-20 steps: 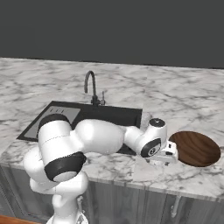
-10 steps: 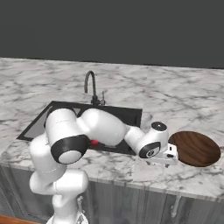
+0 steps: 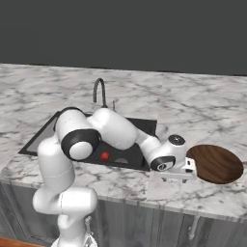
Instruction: Clear the mugs and bowl far away from the sink.
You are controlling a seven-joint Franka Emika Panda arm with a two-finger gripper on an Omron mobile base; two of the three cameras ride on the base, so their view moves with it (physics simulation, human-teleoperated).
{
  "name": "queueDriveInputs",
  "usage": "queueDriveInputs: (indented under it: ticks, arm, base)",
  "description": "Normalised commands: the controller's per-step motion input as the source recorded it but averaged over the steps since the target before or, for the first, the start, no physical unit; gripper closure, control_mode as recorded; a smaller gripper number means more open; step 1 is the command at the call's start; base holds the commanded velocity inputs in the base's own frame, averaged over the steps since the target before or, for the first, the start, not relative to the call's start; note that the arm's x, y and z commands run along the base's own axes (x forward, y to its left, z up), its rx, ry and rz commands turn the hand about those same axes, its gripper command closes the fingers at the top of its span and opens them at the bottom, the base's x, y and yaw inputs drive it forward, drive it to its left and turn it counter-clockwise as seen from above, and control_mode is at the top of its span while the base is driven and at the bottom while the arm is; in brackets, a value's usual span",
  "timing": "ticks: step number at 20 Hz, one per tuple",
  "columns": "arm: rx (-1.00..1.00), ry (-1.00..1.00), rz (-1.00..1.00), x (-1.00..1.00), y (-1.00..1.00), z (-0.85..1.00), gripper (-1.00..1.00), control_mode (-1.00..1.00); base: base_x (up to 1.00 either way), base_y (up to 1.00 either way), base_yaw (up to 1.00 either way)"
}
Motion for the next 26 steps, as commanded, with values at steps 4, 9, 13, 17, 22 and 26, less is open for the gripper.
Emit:
queueDriveInputs:
  ticks: [4, 9, 13, 17, 22, 26]
  arm:
    - [0.01, 0.00, 0.00, 0.03, 0.00, -0.01, 1.00, -1.00]
    - [0.03, 0.00, 0.00, 0.00, 0.00, 0.00, 1.00, -1.00]
    - [0.00, 0.00, 0.00, 0.00, 0.00, 0.04, 1.00, -1.00]
    - [0.00, 0.00, 0.00, -0.01, 0.07, 0.36, 1.00, -1.00]
    - [0.00, 0.00, 0.00, -0.24, 0.34, 0.64, 1.00, -1.00]
    - [-0.05, 0.00, 0.00, -0.28, 0.82, 0.83, 1.00, -1.00]
  base:
    - [0.00, 0.00, 0.00]
    - [0.00, 0.00, 0.00]
    - [0.00, 0.00, 0.00]
    - [0.00, 0.00, 0.00]
    - [0.00, 0.00, 0.00]
    - [0.00, 0.00, 0.00]
